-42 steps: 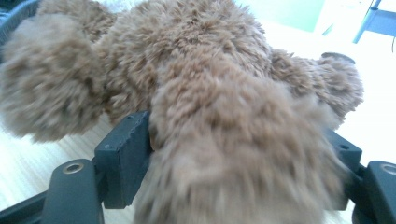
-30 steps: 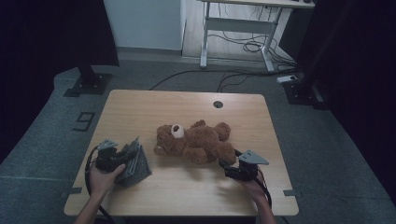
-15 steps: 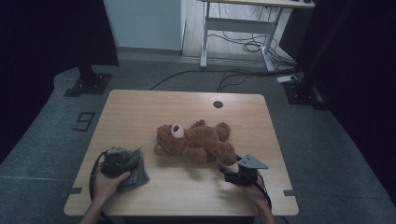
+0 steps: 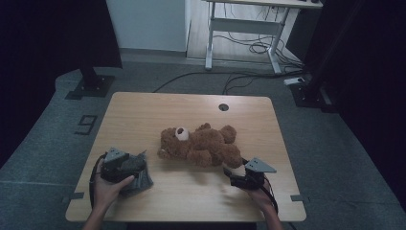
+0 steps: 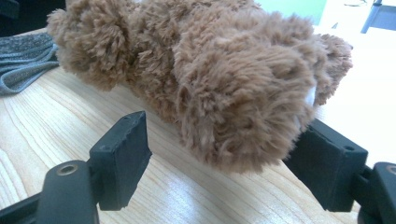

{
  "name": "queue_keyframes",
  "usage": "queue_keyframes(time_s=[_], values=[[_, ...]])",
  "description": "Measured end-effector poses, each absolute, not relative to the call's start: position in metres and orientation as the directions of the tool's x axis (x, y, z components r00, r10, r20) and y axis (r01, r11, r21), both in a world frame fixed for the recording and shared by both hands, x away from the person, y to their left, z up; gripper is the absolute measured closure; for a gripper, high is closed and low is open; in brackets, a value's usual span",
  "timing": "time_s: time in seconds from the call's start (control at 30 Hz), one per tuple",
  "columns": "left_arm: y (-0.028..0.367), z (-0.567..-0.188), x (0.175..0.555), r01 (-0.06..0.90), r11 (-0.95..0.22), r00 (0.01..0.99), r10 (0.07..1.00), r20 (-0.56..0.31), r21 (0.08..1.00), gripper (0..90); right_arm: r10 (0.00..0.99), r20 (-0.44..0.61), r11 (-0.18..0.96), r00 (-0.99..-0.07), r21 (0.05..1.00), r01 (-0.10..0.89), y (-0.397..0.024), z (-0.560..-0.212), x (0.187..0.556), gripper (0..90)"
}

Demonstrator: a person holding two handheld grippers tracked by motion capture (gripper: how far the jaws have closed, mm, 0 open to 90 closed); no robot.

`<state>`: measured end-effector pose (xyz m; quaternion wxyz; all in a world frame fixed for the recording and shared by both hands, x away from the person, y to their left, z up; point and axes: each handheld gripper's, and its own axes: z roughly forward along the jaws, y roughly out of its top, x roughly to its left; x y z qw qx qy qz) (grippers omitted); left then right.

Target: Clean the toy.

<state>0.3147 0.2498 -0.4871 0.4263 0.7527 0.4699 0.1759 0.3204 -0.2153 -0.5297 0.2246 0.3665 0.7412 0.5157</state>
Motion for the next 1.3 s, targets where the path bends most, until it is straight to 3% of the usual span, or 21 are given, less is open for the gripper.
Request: queue_keyframes(time_s=[0.67,1.3], values=[[0.202,-0.467,0.313,0.496,-0.255,0.625,0.768,-0.138,0.83,20.4,0.782,0.063,0.151,-0.62,0.946,0.287,-0.236,-0.516,0.307,22.9],[0.217,-0.478,0.301,0.511,-0.242,0.627,0.761,-0.166,0.825,22.0,0.786,0.101,0.152,-0.61,0.925,0.349,-0.25,-0.533,0.294,22.8]])
